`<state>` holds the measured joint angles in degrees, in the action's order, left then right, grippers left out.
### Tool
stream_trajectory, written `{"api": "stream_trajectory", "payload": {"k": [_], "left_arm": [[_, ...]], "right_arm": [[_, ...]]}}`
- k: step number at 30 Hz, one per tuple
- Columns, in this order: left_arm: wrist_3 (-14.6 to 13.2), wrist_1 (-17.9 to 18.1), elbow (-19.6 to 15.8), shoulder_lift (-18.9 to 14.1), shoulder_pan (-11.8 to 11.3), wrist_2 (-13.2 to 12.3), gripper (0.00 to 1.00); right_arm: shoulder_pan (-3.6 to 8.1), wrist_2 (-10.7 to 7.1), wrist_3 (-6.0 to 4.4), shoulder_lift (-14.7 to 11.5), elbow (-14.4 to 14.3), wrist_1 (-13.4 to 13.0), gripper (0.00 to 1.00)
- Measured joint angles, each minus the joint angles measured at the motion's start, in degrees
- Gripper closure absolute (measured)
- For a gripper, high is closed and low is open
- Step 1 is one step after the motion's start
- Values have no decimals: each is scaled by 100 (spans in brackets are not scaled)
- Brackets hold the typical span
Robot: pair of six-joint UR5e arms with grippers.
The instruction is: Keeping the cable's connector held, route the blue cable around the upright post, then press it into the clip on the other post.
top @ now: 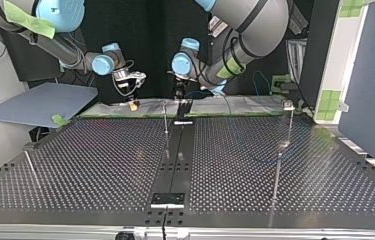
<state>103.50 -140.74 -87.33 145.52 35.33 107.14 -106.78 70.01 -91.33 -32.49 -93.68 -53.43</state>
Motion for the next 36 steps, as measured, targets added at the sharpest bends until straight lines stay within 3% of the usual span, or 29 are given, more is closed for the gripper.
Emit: {"api": "stream_trajectory", "payload": {"k": [10,24,36], "left_arm": [[-311,-28,2,-4,4,-23,100],[-341,-122,15,-35,-4,-117,100],[-340,-363,264,-33,17,-138,100]], "right_arm": [[-27,-11,-6,0,92,45,100],[2,5,-11,0,150,116,100],[3,-9,-30,0,199,121,100]]}}
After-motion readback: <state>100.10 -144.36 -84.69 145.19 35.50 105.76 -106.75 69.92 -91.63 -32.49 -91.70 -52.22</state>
